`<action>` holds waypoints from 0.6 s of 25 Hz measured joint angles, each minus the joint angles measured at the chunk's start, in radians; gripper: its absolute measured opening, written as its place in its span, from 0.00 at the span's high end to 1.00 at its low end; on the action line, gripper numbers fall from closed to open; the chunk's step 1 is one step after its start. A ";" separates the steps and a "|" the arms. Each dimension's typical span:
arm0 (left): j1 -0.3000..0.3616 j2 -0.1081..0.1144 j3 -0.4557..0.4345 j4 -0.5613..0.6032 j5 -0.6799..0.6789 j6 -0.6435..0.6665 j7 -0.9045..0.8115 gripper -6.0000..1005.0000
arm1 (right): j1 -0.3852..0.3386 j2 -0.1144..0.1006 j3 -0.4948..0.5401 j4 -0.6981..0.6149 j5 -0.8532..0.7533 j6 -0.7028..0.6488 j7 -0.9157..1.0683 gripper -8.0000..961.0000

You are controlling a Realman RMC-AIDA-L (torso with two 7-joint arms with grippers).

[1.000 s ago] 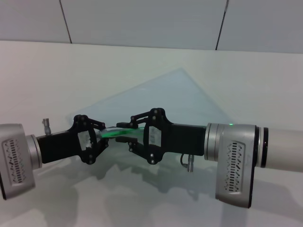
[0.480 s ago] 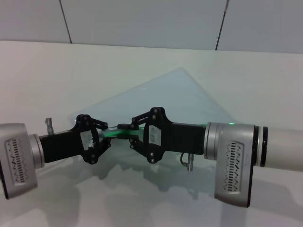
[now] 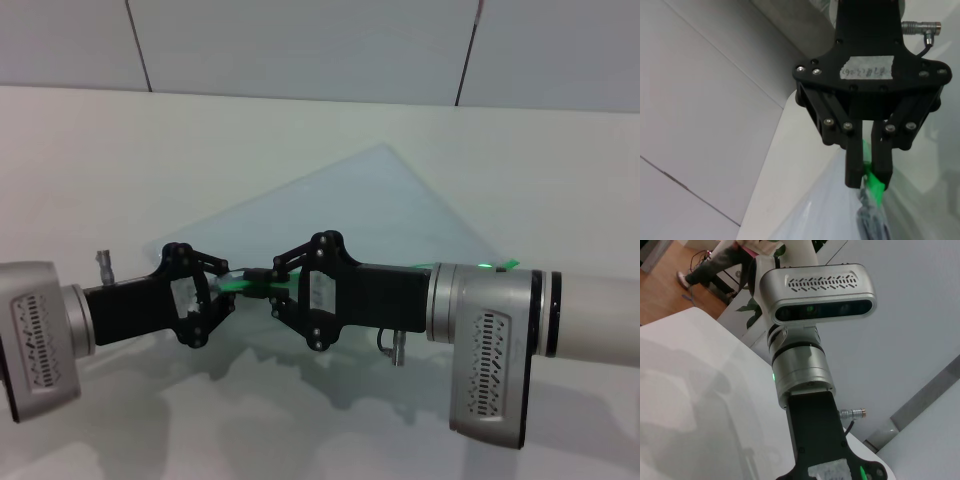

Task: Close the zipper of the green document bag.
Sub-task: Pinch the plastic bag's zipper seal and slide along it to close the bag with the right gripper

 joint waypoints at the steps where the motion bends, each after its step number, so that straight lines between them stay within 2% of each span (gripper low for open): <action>1: 0.000 -0.001 0.000 0.000 0.000 0.000 0.001 0.91 | 0.000 0.000 0.000 0.000 0.000 0.000 0.000 0.91; 15: 0.008 -0.006 0.000 0.000 -0.002 0.008 0.038 0.90 | -0.029 0.000 0.025 -0.006 0.008 0.050 -0.001 0.92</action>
